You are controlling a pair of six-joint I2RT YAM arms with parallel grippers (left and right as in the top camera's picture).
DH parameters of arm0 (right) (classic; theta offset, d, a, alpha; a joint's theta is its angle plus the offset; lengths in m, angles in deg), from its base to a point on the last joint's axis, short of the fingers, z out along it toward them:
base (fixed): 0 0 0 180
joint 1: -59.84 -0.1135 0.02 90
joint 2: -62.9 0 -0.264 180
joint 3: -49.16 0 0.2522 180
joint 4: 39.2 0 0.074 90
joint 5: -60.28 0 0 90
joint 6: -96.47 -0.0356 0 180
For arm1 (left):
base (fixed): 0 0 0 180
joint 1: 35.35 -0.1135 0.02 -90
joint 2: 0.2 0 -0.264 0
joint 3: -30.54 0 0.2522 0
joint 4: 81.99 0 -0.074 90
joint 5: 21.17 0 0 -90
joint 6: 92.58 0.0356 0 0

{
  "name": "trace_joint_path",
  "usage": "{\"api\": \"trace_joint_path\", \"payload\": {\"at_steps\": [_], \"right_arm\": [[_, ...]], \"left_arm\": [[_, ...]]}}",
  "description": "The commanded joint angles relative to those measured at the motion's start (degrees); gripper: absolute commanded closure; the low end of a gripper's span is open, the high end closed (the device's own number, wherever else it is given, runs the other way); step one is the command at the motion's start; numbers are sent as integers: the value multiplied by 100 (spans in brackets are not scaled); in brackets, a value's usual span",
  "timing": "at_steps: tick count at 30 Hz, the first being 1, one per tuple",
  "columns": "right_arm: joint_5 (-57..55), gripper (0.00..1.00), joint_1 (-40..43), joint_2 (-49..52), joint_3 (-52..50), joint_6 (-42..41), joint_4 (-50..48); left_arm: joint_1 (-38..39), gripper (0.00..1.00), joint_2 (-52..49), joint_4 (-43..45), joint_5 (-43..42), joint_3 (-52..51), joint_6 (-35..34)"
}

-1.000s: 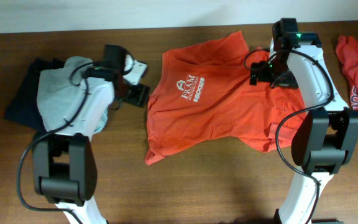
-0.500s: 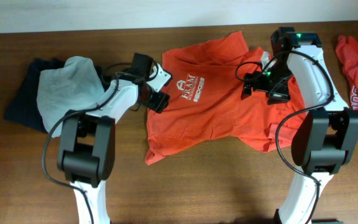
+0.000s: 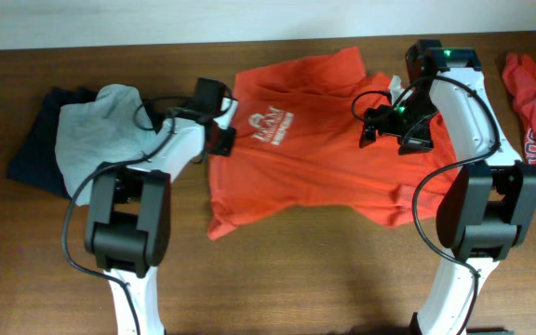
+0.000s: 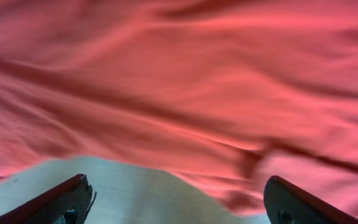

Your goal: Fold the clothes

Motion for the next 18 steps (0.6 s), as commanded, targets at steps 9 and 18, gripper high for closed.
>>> {"api": "trace_joint_path", "payload": {"at_steps": [9, 18], "right_arm": [[-442, 1, 332, 46, -74, -254, -197], [-22, 2, 505, 52, -1362, -409, -452]], "left_arm": [[-1045, 99, -205, -240, 872, 131, -1672], [-1040, 95, -205, -586, 861, 570, -1853]]}}
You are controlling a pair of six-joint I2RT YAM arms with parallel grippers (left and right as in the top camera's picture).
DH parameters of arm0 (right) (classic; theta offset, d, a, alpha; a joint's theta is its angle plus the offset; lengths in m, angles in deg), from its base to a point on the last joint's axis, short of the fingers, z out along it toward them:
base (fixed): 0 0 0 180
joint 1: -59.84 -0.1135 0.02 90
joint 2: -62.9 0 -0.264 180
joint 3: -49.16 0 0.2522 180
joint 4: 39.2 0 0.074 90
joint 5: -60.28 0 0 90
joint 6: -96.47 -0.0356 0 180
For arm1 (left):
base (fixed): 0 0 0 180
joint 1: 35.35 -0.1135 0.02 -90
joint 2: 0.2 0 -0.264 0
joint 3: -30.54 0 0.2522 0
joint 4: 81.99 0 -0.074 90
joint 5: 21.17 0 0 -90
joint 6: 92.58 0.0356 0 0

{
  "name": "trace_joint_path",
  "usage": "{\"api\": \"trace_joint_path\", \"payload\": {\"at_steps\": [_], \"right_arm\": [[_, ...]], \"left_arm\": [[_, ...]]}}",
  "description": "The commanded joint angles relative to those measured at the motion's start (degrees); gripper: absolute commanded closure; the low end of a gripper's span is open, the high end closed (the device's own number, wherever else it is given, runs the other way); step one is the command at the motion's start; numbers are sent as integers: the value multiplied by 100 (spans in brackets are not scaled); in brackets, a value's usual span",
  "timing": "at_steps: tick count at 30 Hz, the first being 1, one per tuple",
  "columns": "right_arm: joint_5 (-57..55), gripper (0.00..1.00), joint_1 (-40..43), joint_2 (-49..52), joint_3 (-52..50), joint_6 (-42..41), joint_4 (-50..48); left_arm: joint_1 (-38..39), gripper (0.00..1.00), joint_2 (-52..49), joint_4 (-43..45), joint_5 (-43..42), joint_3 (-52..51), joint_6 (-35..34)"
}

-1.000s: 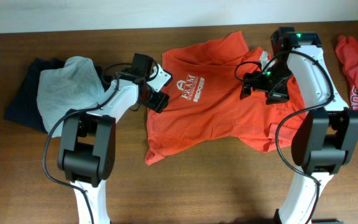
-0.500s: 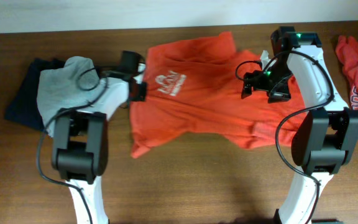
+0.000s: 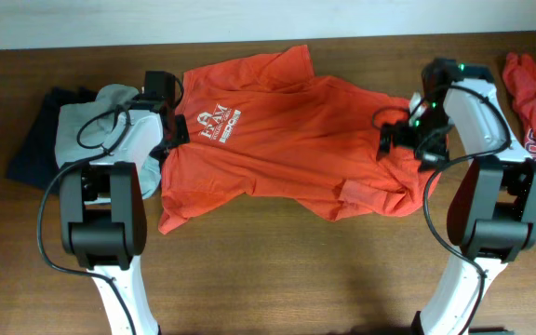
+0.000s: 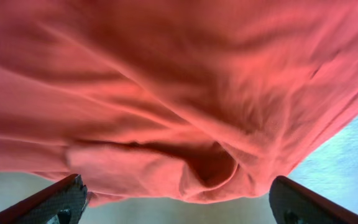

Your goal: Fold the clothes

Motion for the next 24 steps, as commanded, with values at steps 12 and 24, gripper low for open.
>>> {"api": "trace_joint_path", "payload": {"at_steps": [12, 24], "right_arm": [[-122, 75, 9, 50, -1947, -603, -2326], [-96, 86, 420, 50, -817, -597, -3812]], "left_arm": [[0, 59, -92, -238, -260, 297, 227], [2, 35, -92, -973, -835, 901, 817]]}}
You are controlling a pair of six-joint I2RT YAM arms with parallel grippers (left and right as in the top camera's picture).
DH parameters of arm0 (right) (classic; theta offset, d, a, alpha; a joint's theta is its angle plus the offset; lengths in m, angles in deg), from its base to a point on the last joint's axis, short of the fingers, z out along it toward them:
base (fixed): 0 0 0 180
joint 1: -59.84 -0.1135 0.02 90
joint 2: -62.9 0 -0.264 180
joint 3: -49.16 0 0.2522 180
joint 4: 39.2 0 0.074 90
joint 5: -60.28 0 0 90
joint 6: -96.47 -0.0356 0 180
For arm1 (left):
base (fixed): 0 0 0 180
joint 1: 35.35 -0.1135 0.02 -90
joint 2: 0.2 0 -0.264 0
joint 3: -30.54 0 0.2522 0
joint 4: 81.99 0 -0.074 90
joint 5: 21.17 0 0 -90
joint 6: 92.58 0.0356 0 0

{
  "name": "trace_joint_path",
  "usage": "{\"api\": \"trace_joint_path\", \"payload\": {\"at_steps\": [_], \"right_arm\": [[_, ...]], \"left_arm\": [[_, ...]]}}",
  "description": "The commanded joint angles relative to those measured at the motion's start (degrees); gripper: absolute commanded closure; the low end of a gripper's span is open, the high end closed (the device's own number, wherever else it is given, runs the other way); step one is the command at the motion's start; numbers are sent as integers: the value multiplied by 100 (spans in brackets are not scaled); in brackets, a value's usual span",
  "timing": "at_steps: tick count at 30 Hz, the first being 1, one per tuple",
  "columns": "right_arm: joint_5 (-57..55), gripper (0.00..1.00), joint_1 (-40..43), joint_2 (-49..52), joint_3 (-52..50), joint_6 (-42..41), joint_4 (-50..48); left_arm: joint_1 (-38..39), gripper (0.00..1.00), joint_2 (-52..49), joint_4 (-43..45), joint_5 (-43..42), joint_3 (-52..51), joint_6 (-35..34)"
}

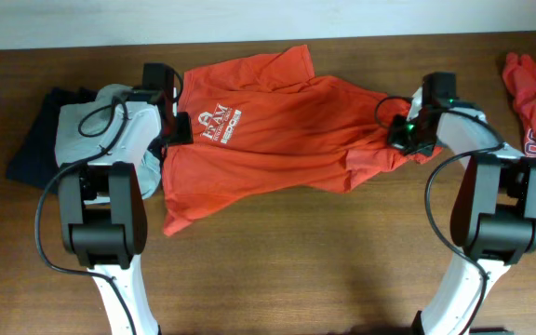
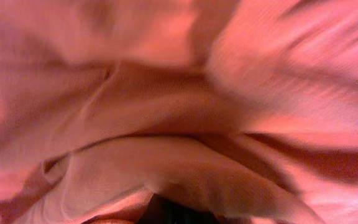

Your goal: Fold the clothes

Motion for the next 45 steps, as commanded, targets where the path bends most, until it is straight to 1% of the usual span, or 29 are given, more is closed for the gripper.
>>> {"api": "trace_joint_path", "payload": {"at_steps": [1, 2, 3, 4, 5, 6, 9, 12, 14, 17, 20, 23, 25, 28, 30, 31, 33, 35, 36, 38, 39, 43, 45], "right_arm": [[-122, 60, 280, 107, 761, 33, 317], [-20, 37, 306, 107, 970, 81, 577], [107, 27, 326, 107, 1200, 79, 946], [245, 21, 345, 107, 1386, 79, 1276], [354, 20, 352, 107, 1528, 79, 1550], [503, 19, 352, 107, 1735, 79, 1989], [732, 18, 306, 92, 2020, 81, 2837], [807, 18, 98, 74, 2031, 291, 3397], [780, 18, -118, 74, 1941, 404, 3543], [476, 18, -503, 81, 1746, 387, 3434], [37, 18, -907, 98, 1504, 190, 3163], [-448, 18, -1250, 98, 1196, -33, 2811], [-920, 18, -1438, 101, 916, -387, 2505], [-1132, 19, -1556, 101, 638, -595, 2127], [-1132, 22, -1596, 101, 463, -654, 1825], [-1130, 29, -1604, 101, 393, -656, 1698], [-1128, 56, -1604, 101, 317, -680, 1532], [-1128, 80, -1602, 81, 319, -675, 1528], [-1128, 87, -1598, 46, 319, -673, 1543], [-1132, 94, -1598, -83, 319, -669, 1655], [-1130, 96, -1598, -168, 319, -643, 1711], [-1366, 95, -1567, -737, 319, -522, 2076], [-1602, 90, -1521, -1032, 319, -525, 2234]], "left_arm": [[2, 34, -70, -245, -278, 459, 269], [0, 33, -70, -326, -330, 542, 271], [0, 32, -70, -402, -369, 614, 269], [0, 32, -70, -481, -417, 688, 271], [0, 32, -70, -542, -463, 750, 271], [0, 31, -70, -621, -509, 826, 271], [0, 30, -70, -870, -719, 1010, 319], [0, 30, -70, -1198, -1060, 1189, 398], [0, 30, -70, -1401, -1167, 1268, 398], [0, 30, -68, -1683, -1204, 1355, 402], [0, 32, -68, -1982, -1207, 1443, 479], [0, 39, -57, -2317, -1204, 1596, 702], [0, 42, -11, -2616, -1204, 1801, 802], [2, 44, 170, -2835, -1204, 1976, 828], [2, 44, 378, -2870, -1207, 2011, 824], [2, 44, 527, -2876, -1207, 2013, 824], [2, 44, 817, -2894, -1204, 2013, 826], [0, 44, 1123, -2946, -1200, 2013, 852], [0, 44, 1272, -2986, -1198, 2013, 898], [0, 43, 1537, -3082, -1156, 2013, 1036], [0, 43, 1639, -3132, -1097, 2013, 1036], [0, 43, 1945, -3370, -1005, 2013, 1038], [0, 43, 1991, -3480, -1005, 2013, 1038]]}}
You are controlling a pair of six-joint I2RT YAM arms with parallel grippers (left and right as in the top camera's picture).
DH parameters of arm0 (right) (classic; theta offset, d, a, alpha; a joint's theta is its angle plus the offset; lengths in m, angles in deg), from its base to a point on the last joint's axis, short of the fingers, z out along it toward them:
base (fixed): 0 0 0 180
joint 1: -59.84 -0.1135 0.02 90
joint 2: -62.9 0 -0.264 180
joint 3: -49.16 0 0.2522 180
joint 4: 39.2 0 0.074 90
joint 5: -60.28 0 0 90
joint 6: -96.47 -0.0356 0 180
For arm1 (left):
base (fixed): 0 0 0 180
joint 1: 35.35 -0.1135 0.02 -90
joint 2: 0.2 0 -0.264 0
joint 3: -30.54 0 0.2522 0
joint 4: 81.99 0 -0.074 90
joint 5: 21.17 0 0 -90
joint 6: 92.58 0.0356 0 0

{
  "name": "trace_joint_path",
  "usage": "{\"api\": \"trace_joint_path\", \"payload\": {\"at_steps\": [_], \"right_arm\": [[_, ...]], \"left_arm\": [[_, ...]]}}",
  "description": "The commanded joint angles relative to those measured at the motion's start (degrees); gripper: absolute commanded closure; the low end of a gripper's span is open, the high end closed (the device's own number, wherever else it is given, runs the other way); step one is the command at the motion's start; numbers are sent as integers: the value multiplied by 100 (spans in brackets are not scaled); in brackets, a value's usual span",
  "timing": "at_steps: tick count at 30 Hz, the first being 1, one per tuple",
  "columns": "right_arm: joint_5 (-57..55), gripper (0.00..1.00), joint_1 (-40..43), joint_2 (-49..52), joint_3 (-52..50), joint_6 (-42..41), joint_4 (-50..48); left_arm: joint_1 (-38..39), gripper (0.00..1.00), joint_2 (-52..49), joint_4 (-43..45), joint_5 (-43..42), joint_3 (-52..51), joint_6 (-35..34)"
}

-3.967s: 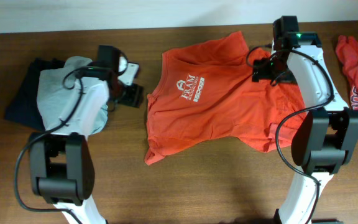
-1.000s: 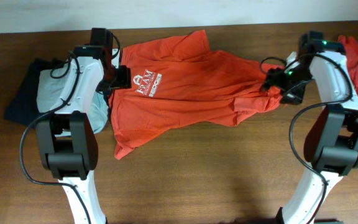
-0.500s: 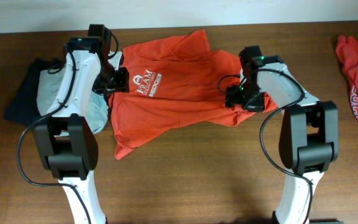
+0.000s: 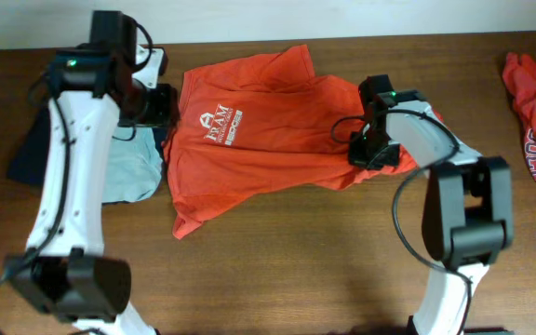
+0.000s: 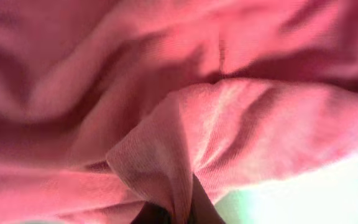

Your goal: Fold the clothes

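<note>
An orange T-shirt (image 4: 268,149) with a white chest logo lies spread across the middle of the table, collar to the left. My right gripper (image 4: 368,151) sits on the shirt's right side, shut on a pinched fold of orange fabric (image 5: 166,143) that fills the right wrist view; the gripper (image 5: 179,216) is almost wholly covered by cloth. My left arm is raised high, and its gripper (image 4: 154,102) hangs beside the shirt's left shoulder edge. The overhead view does not show how the left jaws stand.
A grey garment (image 4: 130,172) lies over a dark navy one (image 4: 26,158) at the far left, partly under my left arm. A red garment lies at the right edge. Bare brown table (image 4: 296,261) runs along the front.
My right gripper has moved left with a fold of the shirt's right side, which now lies further in. My left arm has risen high, its gripper still by the shirt's left shoulder.
At first the shirt lay mid-table with a gripper at each side, the right one open over the fabric. Then the shirt lay further left, the right gripper open at its right hem. Then cloth filled the right wrist view; now the right side is drawn inward.
</note>
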Motion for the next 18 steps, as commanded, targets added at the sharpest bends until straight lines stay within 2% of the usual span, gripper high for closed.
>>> {"api": "trace_joint_path", "payload": {"at_steps": [1, 5, 9, 10, 11, 12, 15, 16, 17, 18], "right_arm": [[-522, 89, 66, -850, 7, 44, 155], [-505, 69, 208, -1381, 7, 28, 302], [-503, 68, 264, -1543, 7, 31, 378], [-498, 71, 264, -1541, 4, 28, 389], [-483, 78, 264, -1534, 4, 31, 407], [-428, 94, 264, -1526, -9, 28, 422], [-369, 96, 264, -1526, -17, 28, 428], [-345, 84, 264, -1526, -35, 26, 426], [-293, 63, 264, -1526, -63, 26, 422], [-179, 51, 264, -1519, -127, 26, 402]], "left_arm": [[0, 43, 74, -153, 83, 50, 129], [0, 43, 72, -238, 81, 33, 129], [2, 43, 72, -282, 31, 33, 127], [0, 43, 74, -330, 31, 33, 127], [0, 44, 74, -387, 31, 33, 127], [0, 44, 74, -518, 33, 33, 127], [0, 44, 74, -669, 35, 33, 129], [0, 44, 74, -695, 35, 33, 129], [0, 44, 74, -710, 33, 33, 127], [0, 44, 81, -713, 33, 33, 127]]}}
